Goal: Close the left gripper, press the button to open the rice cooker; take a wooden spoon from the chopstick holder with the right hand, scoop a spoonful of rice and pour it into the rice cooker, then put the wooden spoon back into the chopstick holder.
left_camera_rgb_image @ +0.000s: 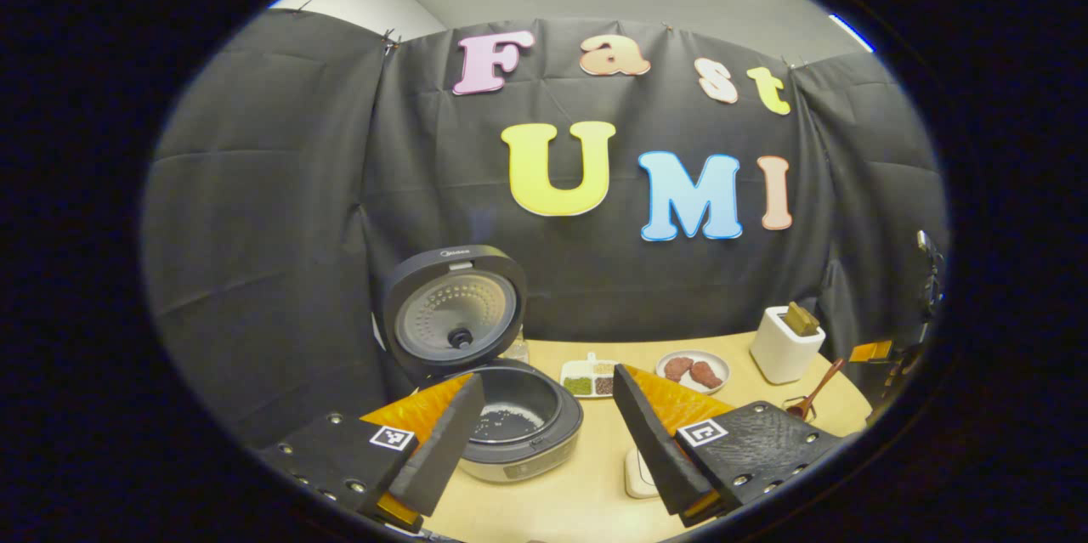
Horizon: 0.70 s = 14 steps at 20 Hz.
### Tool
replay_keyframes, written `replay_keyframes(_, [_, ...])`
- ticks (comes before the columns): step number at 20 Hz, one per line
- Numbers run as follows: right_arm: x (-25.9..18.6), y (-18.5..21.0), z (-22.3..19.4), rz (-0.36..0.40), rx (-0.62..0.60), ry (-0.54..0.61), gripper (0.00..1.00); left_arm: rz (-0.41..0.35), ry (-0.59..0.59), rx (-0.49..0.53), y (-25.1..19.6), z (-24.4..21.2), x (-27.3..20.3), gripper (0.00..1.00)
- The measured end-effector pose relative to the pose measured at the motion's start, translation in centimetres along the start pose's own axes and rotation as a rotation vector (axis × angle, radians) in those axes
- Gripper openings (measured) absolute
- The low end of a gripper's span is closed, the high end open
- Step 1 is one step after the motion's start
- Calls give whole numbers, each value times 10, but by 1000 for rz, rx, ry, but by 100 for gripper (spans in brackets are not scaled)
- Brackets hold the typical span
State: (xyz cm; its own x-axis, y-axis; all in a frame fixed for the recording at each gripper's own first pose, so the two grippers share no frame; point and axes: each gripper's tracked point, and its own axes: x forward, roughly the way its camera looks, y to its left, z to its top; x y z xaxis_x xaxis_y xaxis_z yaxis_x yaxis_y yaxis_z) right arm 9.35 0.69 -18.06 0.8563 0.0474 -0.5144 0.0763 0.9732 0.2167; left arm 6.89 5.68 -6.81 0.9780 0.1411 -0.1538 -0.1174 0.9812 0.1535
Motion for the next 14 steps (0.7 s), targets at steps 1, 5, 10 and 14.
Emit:
replay_keyframes(1, [12, 0, -4, 12, 5, 29, 93, 29, 11, -8, -1, -4, -3, 98])
replay_keyframes(5, [55, -3, -30, 44, -18, 137, 98, 135, 72, -52, -6, -32, -19, 96])
replay_keyframes(10, [107, -9, -40, 75, -27, 192, 98, 252, 123, -58, -13, -55, -47, 98])
replay_keyframes(14, [137, -8, -53, 85, -39, 237, 98, 303, 170, -36, -14, -65, -71, 96])
